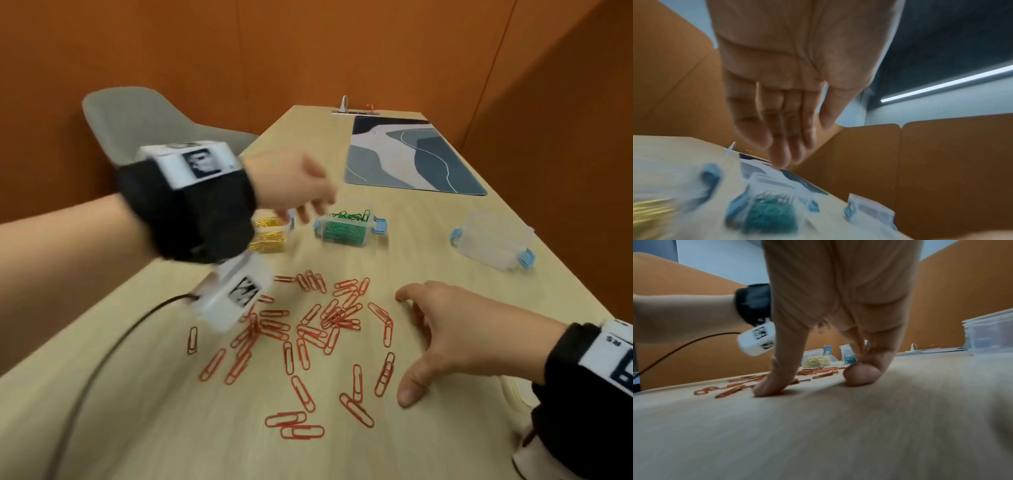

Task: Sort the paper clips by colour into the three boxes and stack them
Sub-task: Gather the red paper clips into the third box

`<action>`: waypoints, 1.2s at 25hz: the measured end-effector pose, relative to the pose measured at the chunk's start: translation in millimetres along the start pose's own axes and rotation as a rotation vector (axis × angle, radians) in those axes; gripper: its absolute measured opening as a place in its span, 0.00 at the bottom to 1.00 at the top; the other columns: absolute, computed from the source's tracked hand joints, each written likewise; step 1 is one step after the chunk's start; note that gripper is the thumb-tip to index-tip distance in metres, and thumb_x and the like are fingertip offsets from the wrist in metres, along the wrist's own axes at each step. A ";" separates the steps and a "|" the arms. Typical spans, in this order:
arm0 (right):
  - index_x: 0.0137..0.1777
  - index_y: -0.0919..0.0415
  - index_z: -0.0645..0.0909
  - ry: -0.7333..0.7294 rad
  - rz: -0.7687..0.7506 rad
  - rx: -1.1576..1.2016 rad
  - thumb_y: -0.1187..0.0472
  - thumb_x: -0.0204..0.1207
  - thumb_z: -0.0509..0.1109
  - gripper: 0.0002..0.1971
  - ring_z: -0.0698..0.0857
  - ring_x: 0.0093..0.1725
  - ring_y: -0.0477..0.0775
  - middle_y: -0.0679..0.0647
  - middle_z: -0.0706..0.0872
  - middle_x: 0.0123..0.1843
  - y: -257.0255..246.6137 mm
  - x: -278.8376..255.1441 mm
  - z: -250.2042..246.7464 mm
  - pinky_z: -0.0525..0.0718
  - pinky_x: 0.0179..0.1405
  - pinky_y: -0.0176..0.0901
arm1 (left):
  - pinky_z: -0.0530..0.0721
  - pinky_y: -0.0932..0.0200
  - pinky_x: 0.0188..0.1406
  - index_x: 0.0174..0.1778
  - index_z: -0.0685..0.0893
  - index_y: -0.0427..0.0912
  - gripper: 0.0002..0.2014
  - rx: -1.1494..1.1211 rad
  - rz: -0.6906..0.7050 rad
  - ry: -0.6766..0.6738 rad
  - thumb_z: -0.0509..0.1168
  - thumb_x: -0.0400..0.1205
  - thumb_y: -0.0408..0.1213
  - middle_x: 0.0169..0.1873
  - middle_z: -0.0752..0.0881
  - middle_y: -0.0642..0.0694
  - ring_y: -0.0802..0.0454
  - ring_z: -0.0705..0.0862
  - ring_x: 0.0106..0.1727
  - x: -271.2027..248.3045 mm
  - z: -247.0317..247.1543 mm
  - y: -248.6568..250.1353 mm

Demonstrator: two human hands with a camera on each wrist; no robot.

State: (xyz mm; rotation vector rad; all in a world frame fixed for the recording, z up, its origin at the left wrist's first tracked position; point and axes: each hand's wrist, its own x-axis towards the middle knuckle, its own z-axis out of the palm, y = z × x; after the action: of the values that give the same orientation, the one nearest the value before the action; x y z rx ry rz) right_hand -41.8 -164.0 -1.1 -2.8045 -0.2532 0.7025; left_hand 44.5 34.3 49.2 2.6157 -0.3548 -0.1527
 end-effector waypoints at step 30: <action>0.78 0.44 0.58 0.112 -0.213 0.019 0.35 0.46 0.82 0.59 0.73 0.44 0.35 0.39 0.70 0.60 -25.1 -8.7 12.2 0.72 0.46 0.26 | 0.75 0.68 0.44 0.61 0.76 0.53 0.28 0.326 0.100 -0.075 0.67 0.69 0.63 0.49 0.78 0.57 0.62 0.76 0.42 -106.9 30.7 -64.8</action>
State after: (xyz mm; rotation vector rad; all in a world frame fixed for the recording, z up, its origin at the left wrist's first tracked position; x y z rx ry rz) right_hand -57.9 -139.7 -0.9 -2.7327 -0.5120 0.4954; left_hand -49.0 104.6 -4.5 2.9095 -0.5784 -0.1724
